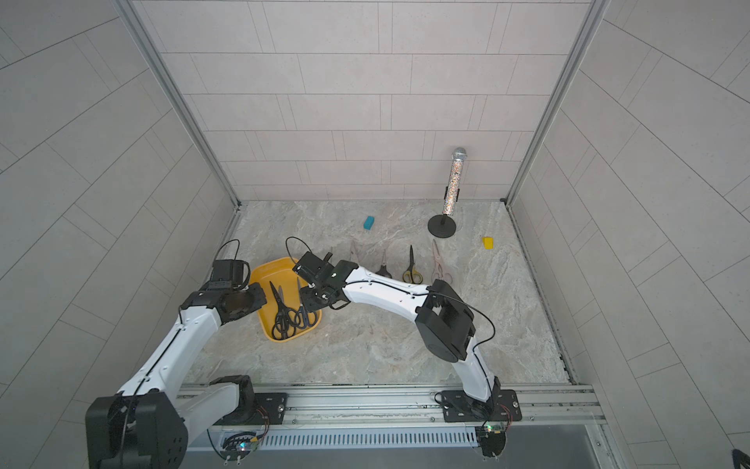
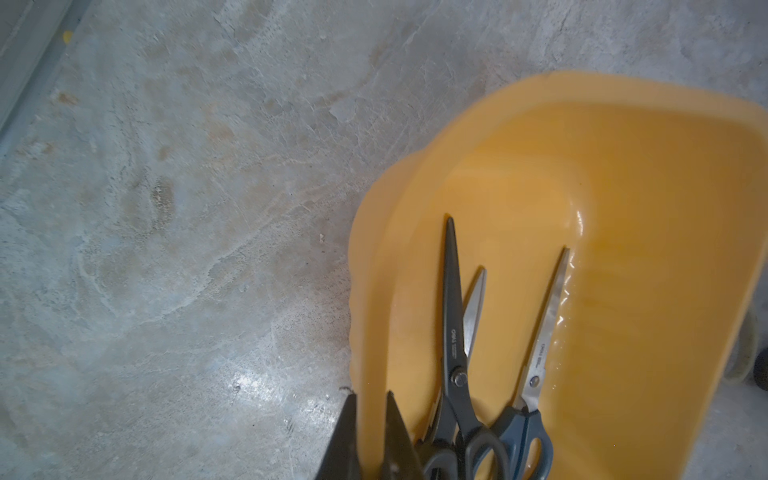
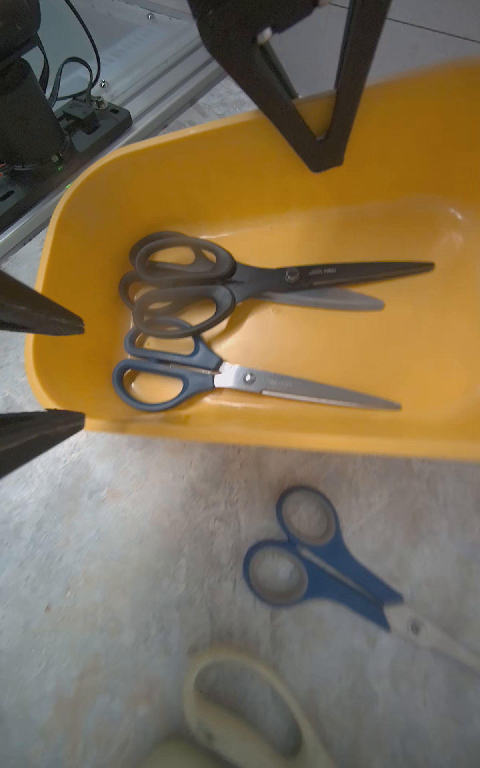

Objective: Take the scissors out of the storage box
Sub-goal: Pick up the scissors from the storage box.

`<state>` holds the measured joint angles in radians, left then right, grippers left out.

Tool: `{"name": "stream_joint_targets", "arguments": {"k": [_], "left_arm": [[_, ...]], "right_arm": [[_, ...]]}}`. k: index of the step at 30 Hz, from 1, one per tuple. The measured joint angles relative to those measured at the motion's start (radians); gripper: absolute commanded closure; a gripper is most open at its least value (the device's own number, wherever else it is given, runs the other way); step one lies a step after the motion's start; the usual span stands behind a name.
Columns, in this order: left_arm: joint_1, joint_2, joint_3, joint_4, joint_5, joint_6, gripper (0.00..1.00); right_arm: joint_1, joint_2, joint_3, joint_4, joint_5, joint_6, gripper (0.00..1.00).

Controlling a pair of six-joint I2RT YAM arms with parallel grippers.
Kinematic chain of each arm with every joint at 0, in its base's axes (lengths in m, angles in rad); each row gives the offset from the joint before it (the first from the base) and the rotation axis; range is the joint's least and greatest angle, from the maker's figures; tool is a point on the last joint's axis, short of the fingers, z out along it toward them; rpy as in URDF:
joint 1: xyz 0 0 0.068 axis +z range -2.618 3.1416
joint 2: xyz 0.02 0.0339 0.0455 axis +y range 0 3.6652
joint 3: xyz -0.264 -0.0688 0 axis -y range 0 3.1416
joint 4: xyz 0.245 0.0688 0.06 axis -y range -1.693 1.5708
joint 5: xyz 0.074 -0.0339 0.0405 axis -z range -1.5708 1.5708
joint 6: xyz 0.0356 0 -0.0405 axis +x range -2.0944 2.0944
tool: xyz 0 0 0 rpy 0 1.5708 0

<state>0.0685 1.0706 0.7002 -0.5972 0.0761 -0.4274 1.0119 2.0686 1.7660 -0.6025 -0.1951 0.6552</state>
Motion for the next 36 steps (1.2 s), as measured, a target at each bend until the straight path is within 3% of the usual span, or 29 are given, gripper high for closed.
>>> {"name": "stream_joint_targets", "arguments": {"k": [13, 29, 36], "left_arm": [[-0.009, -0.001, 0.000, -0.002, -0.004, -0.001, 1.00], [-0.017, -0.017, 0.000, -0.003, -0.018, -0.001, 1.00], [-0.017, -0.026, 0.000, -0.010, -0.029, -0.002, 1.00]], "right_arm": [[0.024, 0.154, 0.050, 0.061, -0.032, 0.001, 0.65], [0.044, 0.216, 0.106, 0.075, -0.027, 0.000, 0.71], [0.050, 0.241, 0.134, 0.064, -0.018, 0.003, 0.89]]}}
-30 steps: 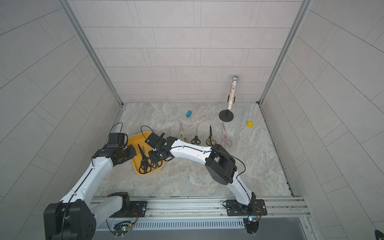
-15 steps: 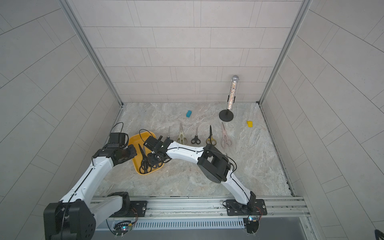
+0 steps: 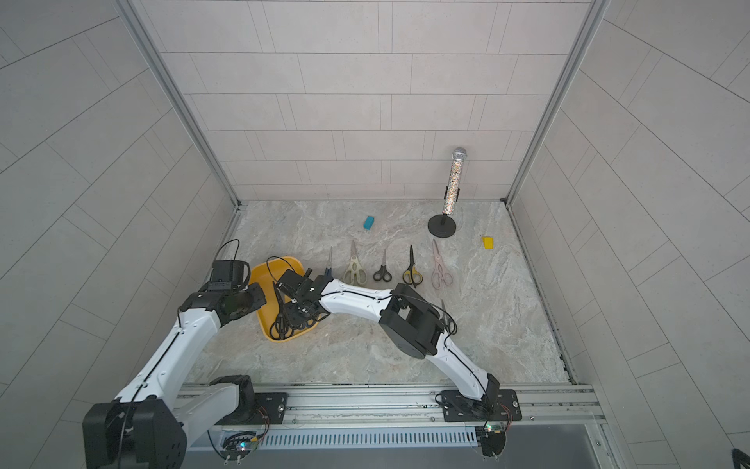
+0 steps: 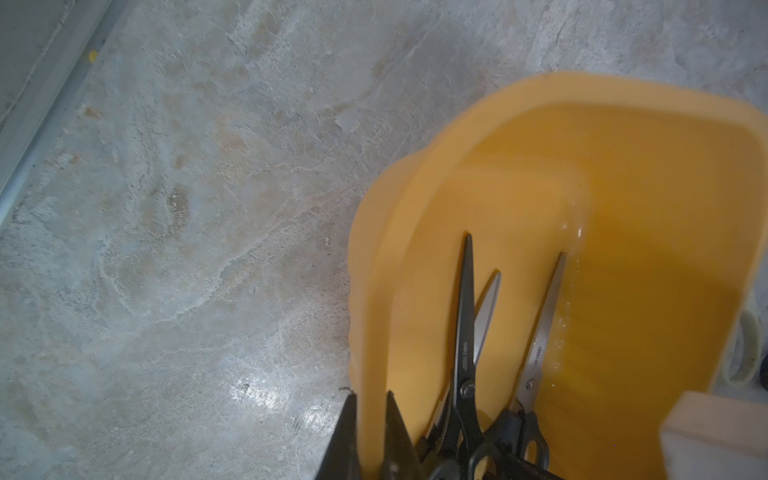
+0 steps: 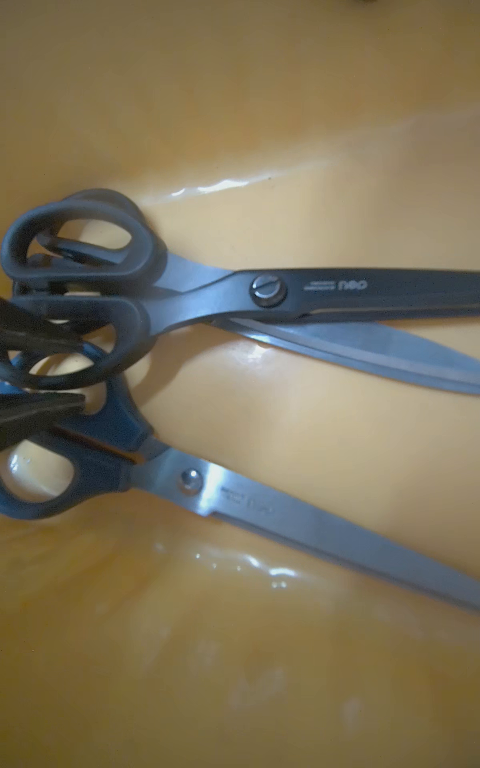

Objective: Take the scissors out of the storage box
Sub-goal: Pick up the scissors from the storage box.

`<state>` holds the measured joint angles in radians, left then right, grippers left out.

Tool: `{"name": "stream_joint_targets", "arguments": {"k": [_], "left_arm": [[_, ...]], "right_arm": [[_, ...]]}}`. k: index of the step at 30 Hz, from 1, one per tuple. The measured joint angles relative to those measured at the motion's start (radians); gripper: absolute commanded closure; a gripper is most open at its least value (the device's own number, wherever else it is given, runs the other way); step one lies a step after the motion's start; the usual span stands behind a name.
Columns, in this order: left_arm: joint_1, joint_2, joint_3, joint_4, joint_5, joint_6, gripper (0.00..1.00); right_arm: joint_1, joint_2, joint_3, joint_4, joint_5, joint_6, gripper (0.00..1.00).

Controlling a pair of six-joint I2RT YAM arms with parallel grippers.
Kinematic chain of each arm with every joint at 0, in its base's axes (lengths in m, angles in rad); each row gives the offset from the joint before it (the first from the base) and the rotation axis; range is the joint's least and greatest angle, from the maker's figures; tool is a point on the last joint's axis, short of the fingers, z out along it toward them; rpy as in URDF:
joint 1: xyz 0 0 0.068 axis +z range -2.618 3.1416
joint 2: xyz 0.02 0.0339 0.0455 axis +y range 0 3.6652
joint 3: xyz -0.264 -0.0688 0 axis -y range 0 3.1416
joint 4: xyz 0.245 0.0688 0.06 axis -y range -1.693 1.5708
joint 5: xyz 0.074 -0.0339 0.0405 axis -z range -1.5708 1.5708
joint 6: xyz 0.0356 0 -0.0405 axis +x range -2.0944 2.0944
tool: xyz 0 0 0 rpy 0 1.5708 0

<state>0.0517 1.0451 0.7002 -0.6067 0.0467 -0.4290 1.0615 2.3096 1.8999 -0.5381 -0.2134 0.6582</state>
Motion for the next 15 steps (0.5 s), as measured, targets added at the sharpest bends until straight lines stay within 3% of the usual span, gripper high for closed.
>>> {"name": "stream_joint_targets", "arguments": {"k": [5, 15], "left_arm": [[0.000, 0.000, 0.000, 0.000, -0.003, 0.000, 1.00], [-0.003, 0.000, 0.000, 0.001, -0.004, 0.000, 1.00]], "right_arm": [[0.002, 0.006, 0.001, -0.008, 0.007, 0.002, 0.99], [0.003, -0.003, 0.003, -0.021, 0.033, -0.023, 1.00]]}}
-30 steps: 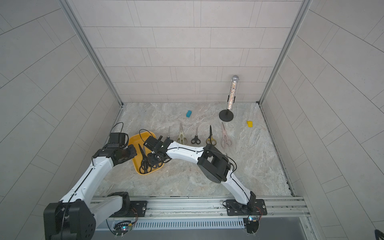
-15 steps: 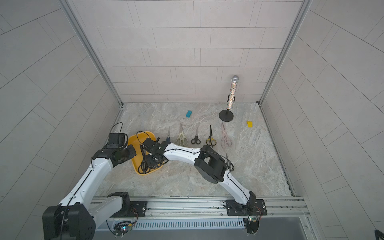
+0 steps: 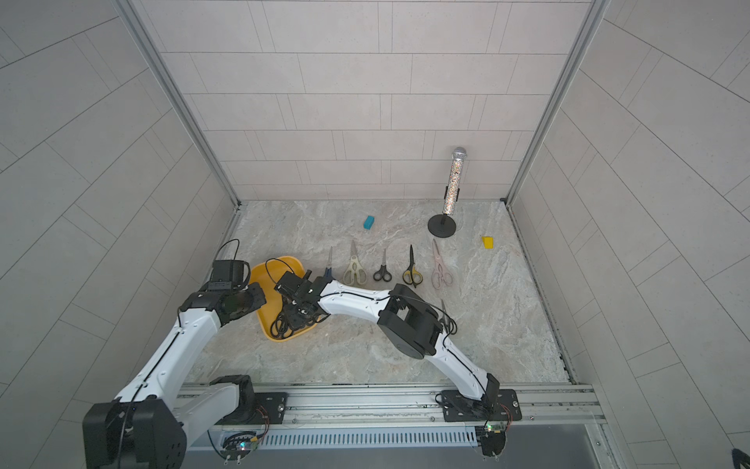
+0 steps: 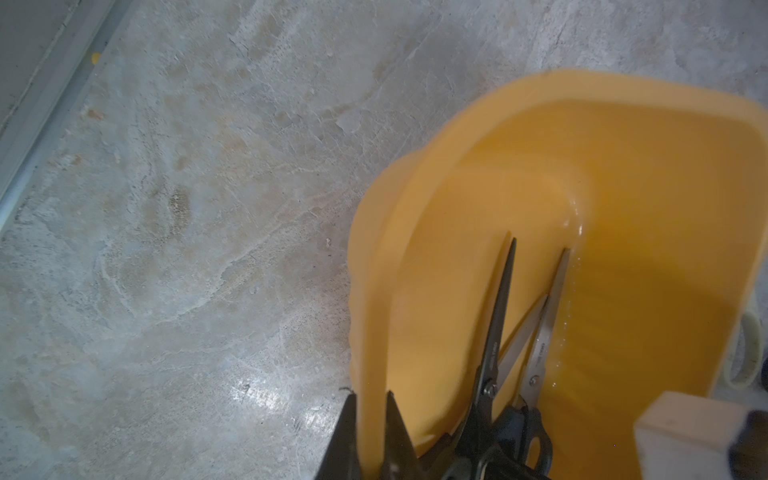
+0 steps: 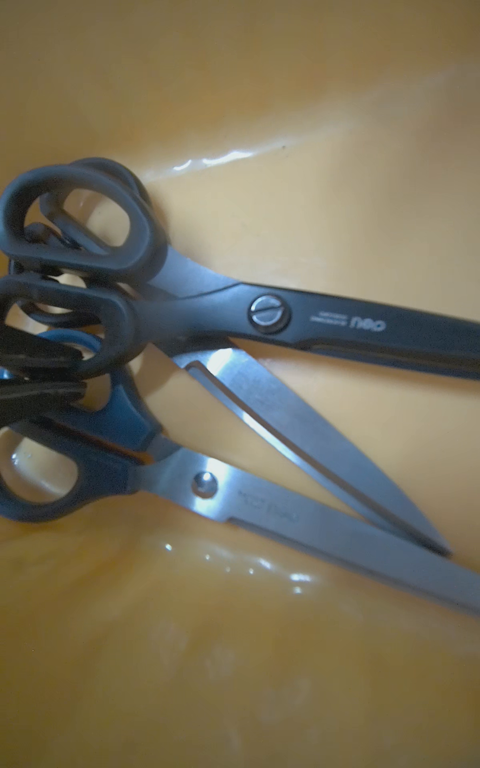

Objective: Take the scissors out of the storage box
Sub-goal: Pick up the scissors from the storage box, then place the scissors at the center of the board.

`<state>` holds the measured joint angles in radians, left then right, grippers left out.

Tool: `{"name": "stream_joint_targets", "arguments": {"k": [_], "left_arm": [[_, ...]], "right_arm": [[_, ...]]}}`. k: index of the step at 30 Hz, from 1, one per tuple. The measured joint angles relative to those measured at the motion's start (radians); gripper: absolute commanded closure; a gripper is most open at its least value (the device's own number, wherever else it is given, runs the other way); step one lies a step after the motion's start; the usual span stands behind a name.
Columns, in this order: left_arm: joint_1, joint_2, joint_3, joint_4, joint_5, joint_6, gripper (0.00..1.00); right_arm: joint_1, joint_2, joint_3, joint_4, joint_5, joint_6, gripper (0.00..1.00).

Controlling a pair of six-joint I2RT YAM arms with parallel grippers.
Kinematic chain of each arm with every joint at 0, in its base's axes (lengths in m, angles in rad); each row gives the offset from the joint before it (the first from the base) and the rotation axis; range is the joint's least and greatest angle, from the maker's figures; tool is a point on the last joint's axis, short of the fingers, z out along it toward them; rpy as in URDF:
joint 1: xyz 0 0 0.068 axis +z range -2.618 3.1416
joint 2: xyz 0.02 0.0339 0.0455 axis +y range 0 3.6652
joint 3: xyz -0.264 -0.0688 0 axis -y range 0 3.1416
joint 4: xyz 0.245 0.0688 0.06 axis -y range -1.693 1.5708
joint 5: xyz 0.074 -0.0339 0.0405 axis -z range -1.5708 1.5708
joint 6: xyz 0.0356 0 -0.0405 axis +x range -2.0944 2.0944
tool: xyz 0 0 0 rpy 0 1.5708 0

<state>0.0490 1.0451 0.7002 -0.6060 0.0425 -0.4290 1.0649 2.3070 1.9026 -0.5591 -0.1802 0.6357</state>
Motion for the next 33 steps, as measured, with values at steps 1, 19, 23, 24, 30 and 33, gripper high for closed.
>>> {"name": "stream_joint_targets", "arguments": {"k": [1, 19, 23, 24, 30, 33], "left_arm": [[0.000, 0.000, 0.000, 0.000, 0.000, 0.000, 1.00], [-0.002, 0.000, 0.000, -0.002, -0.006, 0.000, 1.00], [-0.002, 0.000, 0.000, -0.002, -0.006, 0.000, 1.00], [-0.002, 0.000, 0.000, -0.002, -0.006, 0.000, 1.00], [-0.002, 0.000, 0.000, -0.002, -0.006, 0.000, 1.00], [-0.002, 0.000, 0.000, -0.002, -0.006, 0.000, 1.00]], "right_arm": [[-0.001, -0.006, 0.000, -0.009, 0.005, -0.004, 1.00], [-0.088, -0.315, -0.123, -0.120, 0.077, -0.045, 1.00], [-0.157, -0.476, -0.309, -0.153, 0.096, -0.044, 1.00], [-0.177, -0.521, -0.362, -0.159, 0.099, -0.043, 1.00], [-0.299, -0.782, -0.681, -0.205, 0.101, -0.031, 1.00], [-0.341, -0.875, -0.800, -0.246, 0.101, -0.034, 1.00]]}}
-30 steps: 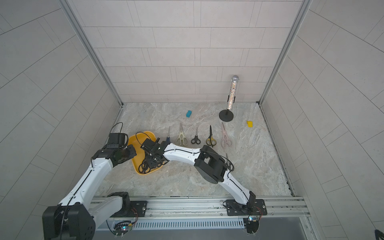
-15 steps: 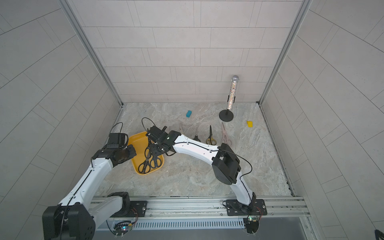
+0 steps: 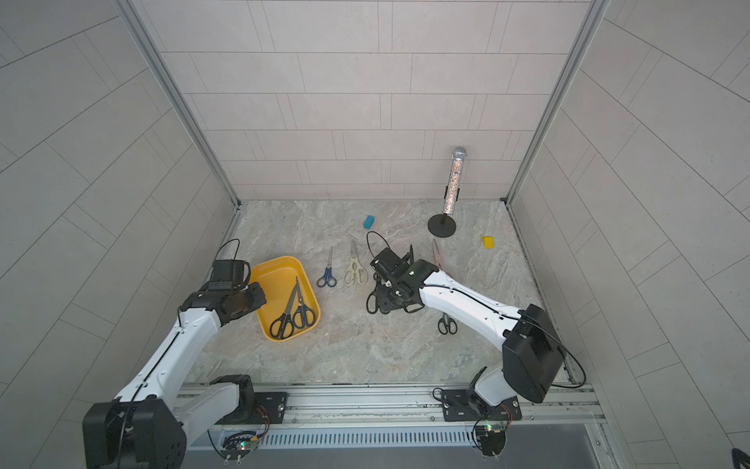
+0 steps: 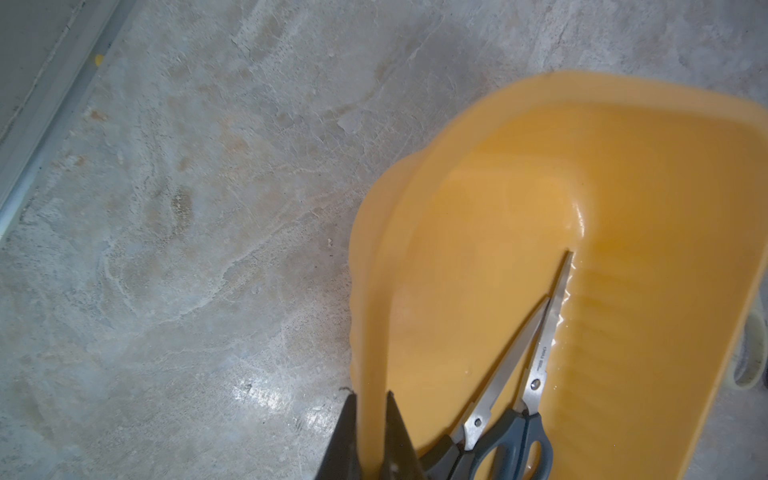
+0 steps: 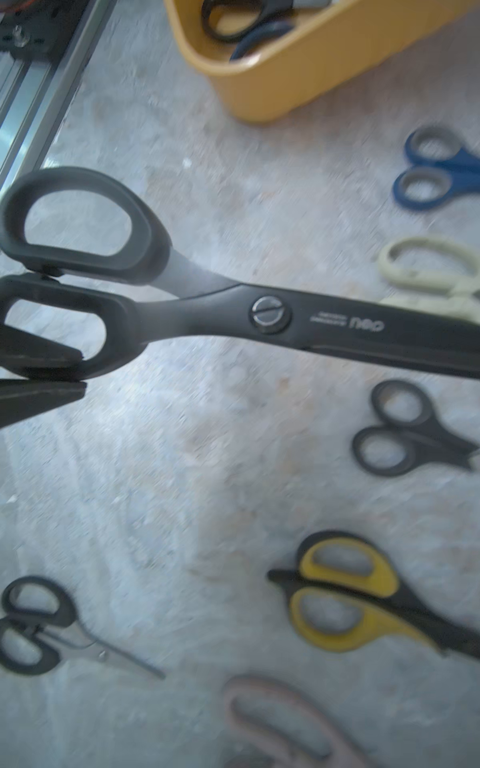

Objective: Take the scissors out of the storage box
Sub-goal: Place the scissors at the center of the board.

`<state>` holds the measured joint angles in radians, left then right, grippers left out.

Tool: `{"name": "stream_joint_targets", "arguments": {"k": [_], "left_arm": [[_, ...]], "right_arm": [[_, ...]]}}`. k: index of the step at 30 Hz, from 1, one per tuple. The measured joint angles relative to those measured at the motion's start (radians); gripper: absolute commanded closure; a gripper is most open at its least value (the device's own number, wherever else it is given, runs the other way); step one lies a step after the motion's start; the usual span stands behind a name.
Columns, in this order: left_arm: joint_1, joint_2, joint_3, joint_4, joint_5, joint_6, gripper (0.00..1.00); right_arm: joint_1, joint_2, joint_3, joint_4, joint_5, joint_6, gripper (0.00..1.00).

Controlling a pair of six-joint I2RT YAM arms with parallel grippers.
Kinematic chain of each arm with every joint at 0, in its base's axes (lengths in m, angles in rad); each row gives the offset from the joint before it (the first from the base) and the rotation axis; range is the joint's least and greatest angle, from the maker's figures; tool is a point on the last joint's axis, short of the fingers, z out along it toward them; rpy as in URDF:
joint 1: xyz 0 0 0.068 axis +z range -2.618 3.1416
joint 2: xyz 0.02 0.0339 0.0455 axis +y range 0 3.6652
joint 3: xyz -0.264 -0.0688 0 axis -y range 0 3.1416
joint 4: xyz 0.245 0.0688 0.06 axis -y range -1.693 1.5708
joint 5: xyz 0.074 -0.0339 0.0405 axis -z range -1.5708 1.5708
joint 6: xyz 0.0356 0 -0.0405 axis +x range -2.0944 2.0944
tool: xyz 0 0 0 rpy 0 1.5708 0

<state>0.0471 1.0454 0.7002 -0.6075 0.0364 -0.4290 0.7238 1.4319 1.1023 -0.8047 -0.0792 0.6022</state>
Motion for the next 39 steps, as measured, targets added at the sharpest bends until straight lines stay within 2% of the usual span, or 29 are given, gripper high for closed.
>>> {"name": "stream_joint_targets", "arguments": {"k": [6, 11, 25, 29, 35, 39], "left_arm": [[0.000, 0.000, 0.000, 0.000, 0.000, 0.000, 1.00], [-0.003, -0.001, 0.000, 0.000, -0.004, 0.000, 1.00], [-0.003, -0.005, 0.000, 0.000, -0.014, 0.000, 1.00], [-0.003, -0.005, 0.000, 0.000, -0.016, 0.000, 1.00], [-0.003, -0.006, 0.000, 0.000, -0.019, 0.001, 1.00], [-0.003, -0.007, 0.000, -0.001, -0.018, 0.001, 1.00]], "right_arm": [[-0.092, -0.120, -0.188, -0.055, -0.021, -0.016, 1.00], [-0.140, -0.133, -0.264, -0.074, -0.038, -0.035, 1.00], [-0.177, 0.077, -0.319, 0.024, -0.075, -0.121, 1.00], [-0.180, 0.091, -0.307, 0.012, -0.074, -0.131, 0.80], [-0.180, 0.083, -0.268, -0.032, -0.048, -0.138, 0.70], [-0.171, -0.013, -0.179, -0.095, -0.021, -0.119, 0.65]]}}
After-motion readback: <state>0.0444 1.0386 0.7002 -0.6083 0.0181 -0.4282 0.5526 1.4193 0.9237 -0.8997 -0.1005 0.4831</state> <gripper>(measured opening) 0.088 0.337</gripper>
